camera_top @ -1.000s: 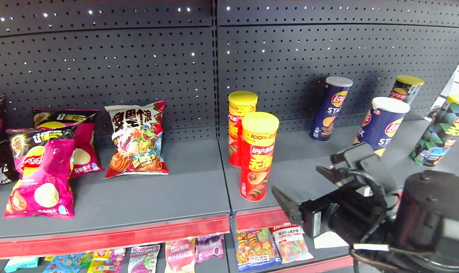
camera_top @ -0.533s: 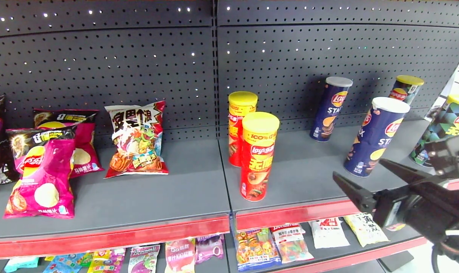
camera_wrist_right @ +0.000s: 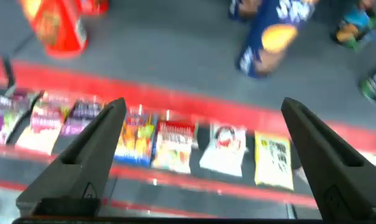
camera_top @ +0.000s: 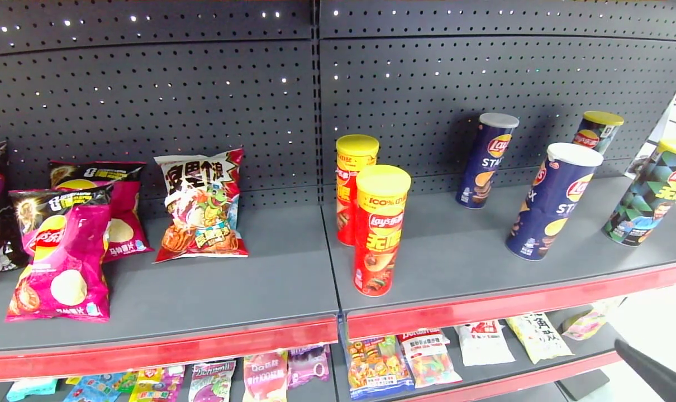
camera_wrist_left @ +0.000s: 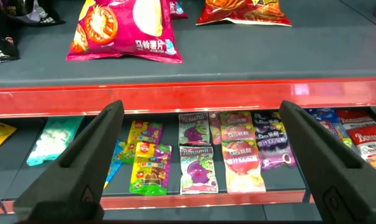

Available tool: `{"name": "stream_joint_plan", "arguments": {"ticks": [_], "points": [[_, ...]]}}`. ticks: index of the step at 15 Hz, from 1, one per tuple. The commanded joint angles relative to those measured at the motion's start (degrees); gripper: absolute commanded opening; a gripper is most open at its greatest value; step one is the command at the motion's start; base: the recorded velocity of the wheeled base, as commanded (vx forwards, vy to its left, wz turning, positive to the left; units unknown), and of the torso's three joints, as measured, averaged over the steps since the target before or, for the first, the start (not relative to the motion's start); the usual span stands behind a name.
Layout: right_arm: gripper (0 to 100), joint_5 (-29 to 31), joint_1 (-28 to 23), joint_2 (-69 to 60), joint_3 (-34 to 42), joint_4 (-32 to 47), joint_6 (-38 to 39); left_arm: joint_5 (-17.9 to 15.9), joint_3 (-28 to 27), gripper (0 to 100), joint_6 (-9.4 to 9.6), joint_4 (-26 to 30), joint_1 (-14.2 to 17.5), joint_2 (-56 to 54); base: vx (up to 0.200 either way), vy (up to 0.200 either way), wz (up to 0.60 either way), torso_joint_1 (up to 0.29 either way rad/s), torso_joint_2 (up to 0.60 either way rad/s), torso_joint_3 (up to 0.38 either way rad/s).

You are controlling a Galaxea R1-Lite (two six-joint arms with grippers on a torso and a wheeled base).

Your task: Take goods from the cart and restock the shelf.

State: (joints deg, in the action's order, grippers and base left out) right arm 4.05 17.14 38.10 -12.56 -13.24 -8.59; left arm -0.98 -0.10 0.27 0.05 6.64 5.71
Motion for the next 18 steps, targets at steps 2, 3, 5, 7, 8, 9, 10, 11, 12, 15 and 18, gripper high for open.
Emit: {"name": "stream_joint_plan", "arguments": {"ticks": [2, 3, 5, 7, 8, 9, 10, 11, 12, 15, 18], "points": [[100, -1.4, -2.0, -21.9, 4.1, 9.9, 0.1, 0.0, 0.0, 100, 0.00, 0.0, 0.0, 0.1, 0.000, 0.000, 0.00, 0.000, 0.00, 0.000], [100, -2.5, -1.8, -23.8, 4.2, 11.8, 1.3, 0.0, 0.0, 100, 0.00, 0.0, 0.0, 0.1, 0.000, 0.000, 0.00, 0.000, 0.00, 0.000], [100, -2.5, -1.3, -24.3, 4.2, 12.5, 5.2, 0.0, 0.0, 100, 0.00, 0.0, 0.0, 0.1, 0.000, 0.000, 0.00, 0.000, 0.00, 0.000], [100, -2.6, 0.3, -23.2, 3.9, 12.3, 7.1, 0.0, 0.0, 100, 0.00, 0.0, 0.0, 0.0, 0.000, 0.000, 0.00, 0.000, 0.00, 0.000], [100, -2.7, 0.5, -22.2, 3.7, 12.1, 7.2, 0.0, 0.0, 100, 0.00, 0.0, 0.0, 0.1, 0.000, 0.000, 0.00, 0.000, 0.00, 0.000], [100, -2.9, 1.3, -20.6, 3.4, 11.4, 7.1, 0.0, 0.0, 100, 0.00, 0.0, 0.0, 0.0, 0.000, 0.000, 0.00, 0.000, 0.00, 0.000], [100, -3.3, 2.8, -18.1, 3.3, 8.9, 7.2, 0.0, 0.0, 100, 0.00, 0.0, 0.0, 0.1, 0.000, 0.000, 0.00, 0.000, 0.00, 0.000], [100, -3.4, 4.2, -12.4, 2.8, 2.7, 7.3, 0.0, 0.0, 100, 0.00, 0.0, 0.0, 0.0, 0.000, 0.000, 0.00, 0.000, 0.00, 0.000], [100, -3.3, 4.6, -5.3, 2.4, -6.9, 7.2, 0.0, 0.0, 100, 0.00, 0.0, 0.0, 0.1, 0.000, 0.000, 0.00, 0.000, 0.00, 0.000], [100, -3.7, 7.6, 16.0, -2.9, -27.5, 8.1, 0.0, 0.0, 100, 0.00, 0.0, 0.0, 0.1, 0.000, 0.000, 0.00, 0.000, 0.00, 0.000], [100, -3.4, 11.1, 31.8, -6.7, -31.0, 11.4, 0.0, 0.0, 100, 0.00, 0.0, 0.0, 0.0, 0.000, 0.000, 0.00, 0.000, 0.00, 0.000]]}}
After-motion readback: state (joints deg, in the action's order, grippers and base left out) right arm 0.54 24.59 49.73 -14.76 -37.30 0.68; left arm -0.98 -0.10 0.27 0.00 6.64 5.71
